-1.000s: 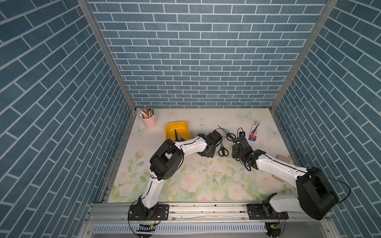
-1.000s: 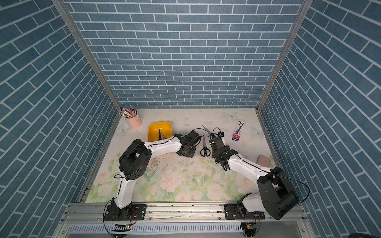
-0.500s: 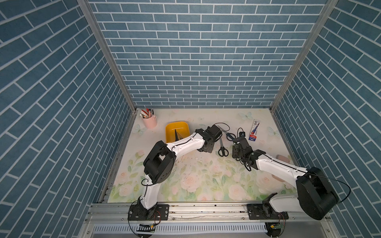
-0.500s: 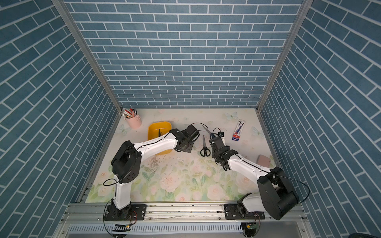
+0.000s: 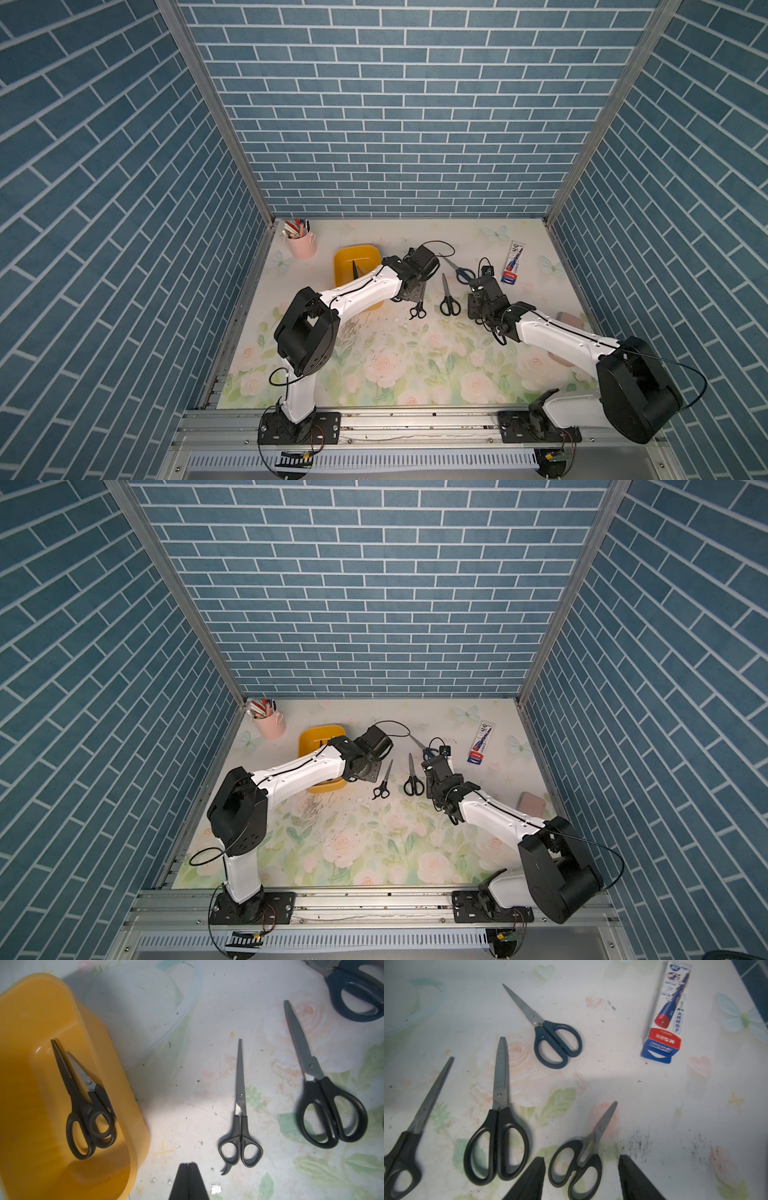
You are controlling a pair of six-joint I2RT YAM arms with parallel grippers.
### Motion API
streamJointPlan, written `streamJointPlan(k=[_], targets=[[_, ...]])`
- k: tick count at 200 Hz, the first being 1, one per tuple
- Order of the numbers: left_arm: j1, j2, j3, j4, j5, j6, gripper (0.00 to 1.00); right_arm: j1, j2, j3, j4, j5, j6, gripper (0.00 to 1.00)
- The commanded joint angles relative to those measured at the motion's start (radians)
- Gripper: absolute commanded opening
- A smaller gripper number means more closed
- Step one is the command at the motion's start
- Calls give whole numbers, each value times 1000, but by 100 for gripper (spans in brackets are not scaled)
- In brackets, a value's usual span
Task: Put the scissors into the storage box
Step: Pick up the scissors from the center of the board.
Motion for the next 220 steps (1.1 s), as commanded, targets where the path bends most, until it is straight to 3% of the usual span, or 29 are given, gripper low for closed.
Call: streamJointPlan(k=[1,26,54,93,119,179,220], targets=[[8,-63,-71,102,71,16,2,-6,70,27,-5,-122,-61,58],[-6,-89,-90,216,240,-16,30,-54,-13,4,-35,-57,-13,59],[-73,76,103,141,259,-77,40,-244,-162,-65,-20,-127,67,63],[-134,333,397,65,297,-149,37,-298,-186,-65,-74,-56,69,64],[-155,491,641,-111,226,-156,36,-300,-210,-94,-56,-77,74,64],[-160,483,602,-147,147,-192,36,-301,-217,-106,-51,-67,36,64],[-161,505,560,-124,182,-192,36,-302,-214,-115,-28,-77,36,64]])
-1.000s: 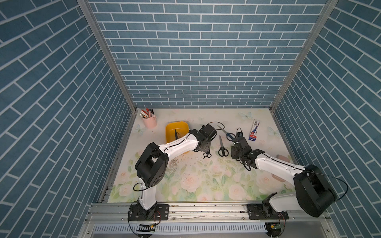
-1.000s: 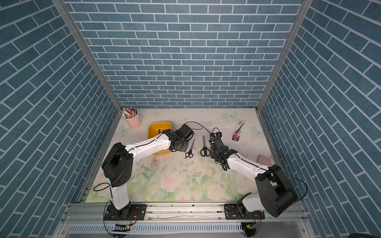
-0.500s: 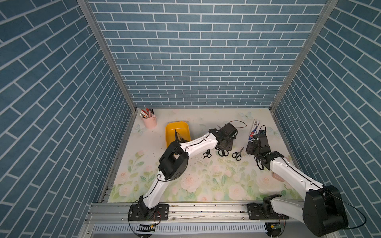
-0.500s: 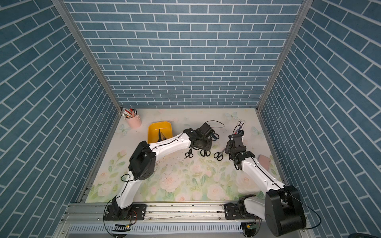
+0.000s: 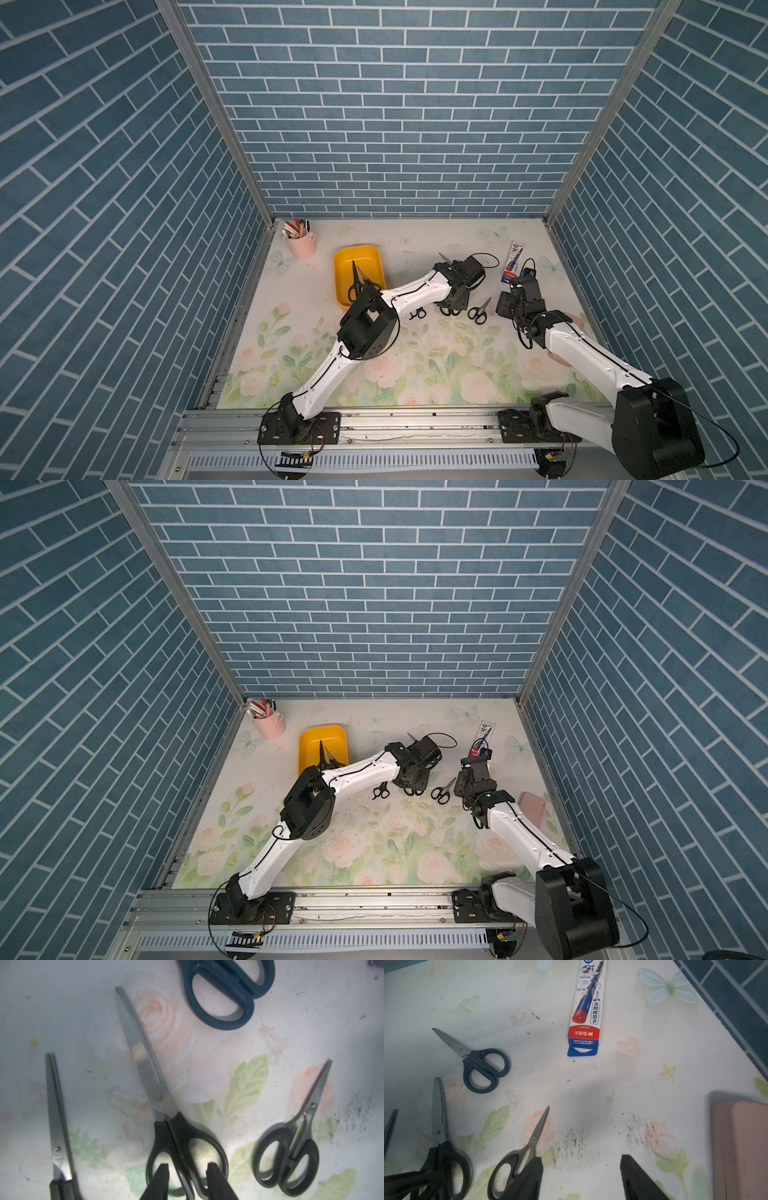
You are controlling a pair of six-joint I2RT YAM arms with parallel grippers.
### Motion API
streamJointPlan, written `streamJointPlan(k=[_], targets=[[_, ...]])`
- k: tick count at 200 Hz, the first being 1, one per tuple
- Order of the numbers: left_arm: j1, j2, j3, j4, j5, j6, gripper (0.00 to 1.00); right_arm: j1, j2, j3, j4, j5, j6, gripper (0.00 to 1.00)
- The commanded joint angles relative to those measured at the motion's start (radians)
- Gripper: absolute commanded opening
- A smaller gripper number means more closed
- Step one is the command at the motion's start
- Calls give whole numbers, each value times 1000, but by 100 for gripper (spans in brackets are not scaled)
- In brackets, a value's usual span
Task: Put the scissors into the storage box
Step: Pick up the scissors from the center of the board.
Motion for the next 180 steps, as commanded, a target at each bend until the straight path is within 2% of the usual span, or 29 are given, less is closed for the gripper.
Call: streamJointPlan(k=[1,33,80,96,116,180], targets=[[-2,1,-26,-25,0,-8,37,-4,-8,-12,11,4,-10,64],[-5,9,-65,27,24,-6,33,-5,-11,-22,16,4,-10,64],[-3,82,-51,37,42,21,31,-4,-12,-30,23,-7,-7,64],[6,91,-58,36,41,33,21,-5,-14,-31,25,-6,-7,64],[19,80,-79,33,17,54,0,-4,-19,-34,29,-8,-7,64],[43,-43,-139,34,-70,76,0,-4,6,-30,46,-17,-9,64]])
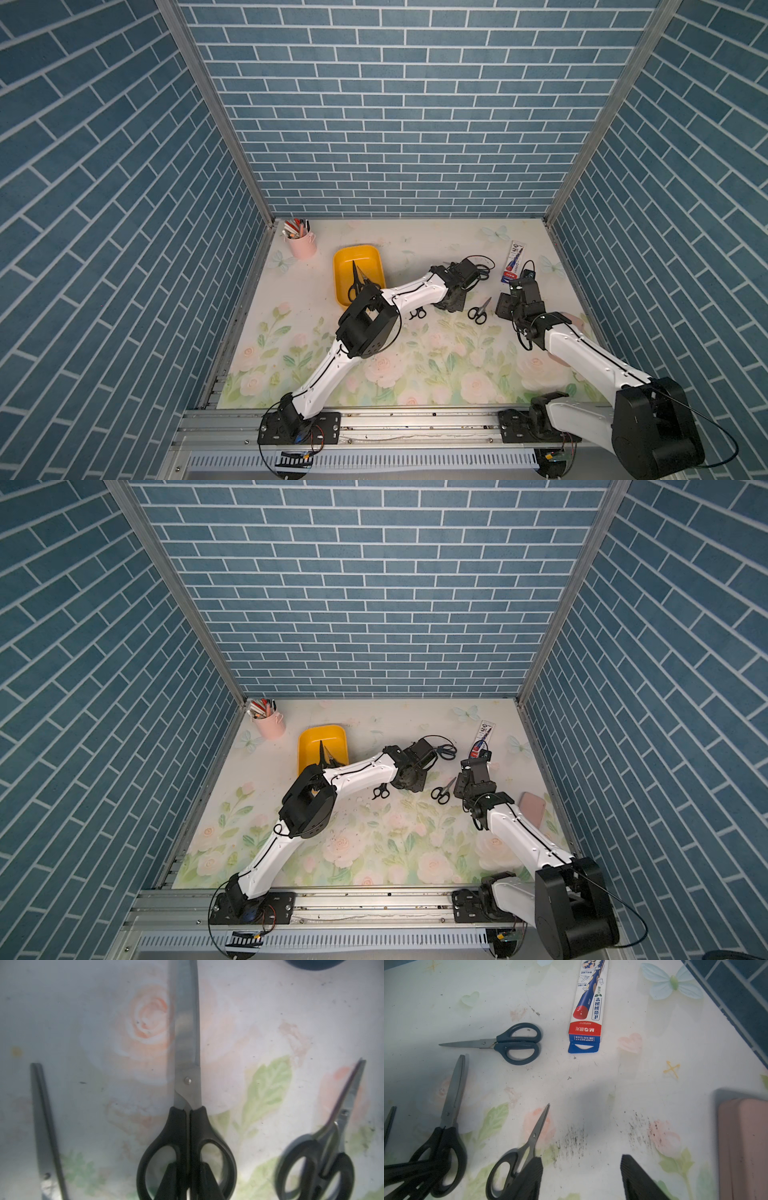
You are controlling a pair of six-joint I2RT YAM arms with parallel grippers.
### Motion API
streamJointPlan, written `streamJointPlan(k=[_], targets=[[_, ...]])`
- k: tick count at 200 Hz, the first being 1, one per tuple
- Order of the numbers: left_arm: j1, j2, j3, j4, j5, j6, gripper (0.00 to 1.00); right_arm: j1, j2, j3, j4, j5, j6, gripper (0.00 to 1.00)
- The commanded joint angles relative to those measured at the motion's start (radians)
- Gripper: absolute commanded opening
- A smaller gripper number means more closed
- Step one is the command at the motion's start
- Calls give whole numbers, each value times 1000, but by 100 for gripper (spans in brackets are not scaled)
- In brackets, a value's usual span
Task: Put the scissors into the storage box
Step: Pick up the scissors from the center of the board, then place the scissors in the storage box.
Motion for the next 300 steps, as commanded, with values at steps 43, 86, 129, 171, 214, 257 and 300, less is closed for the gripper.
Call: streamJointPlan(k=[43,86,129,171,214,257,300], targets=[[19,-139,-23,-52,-102,33,0,-4,36,-1,35,-37,-46,65],[43,-233,3,-69,-129,62,0,-4,124,92,12,-71,-146,65],[116,-388,-146,-69,-175,66,0,-15,172,204,-15,-153,-164,67],[272,-629,-476,-13,-206,64,0,3,263,264,-207,-260,-105,55],[422,-767,-764,83,-189,85,0,83,176,200,-280,-207,-19,54],[454,-712,-812,152,-212,112,0,134,233,231,-298,-166,27,54],[461,-650,-801,193,-213,113,23,145,312,245,-310,-138,108,50]])
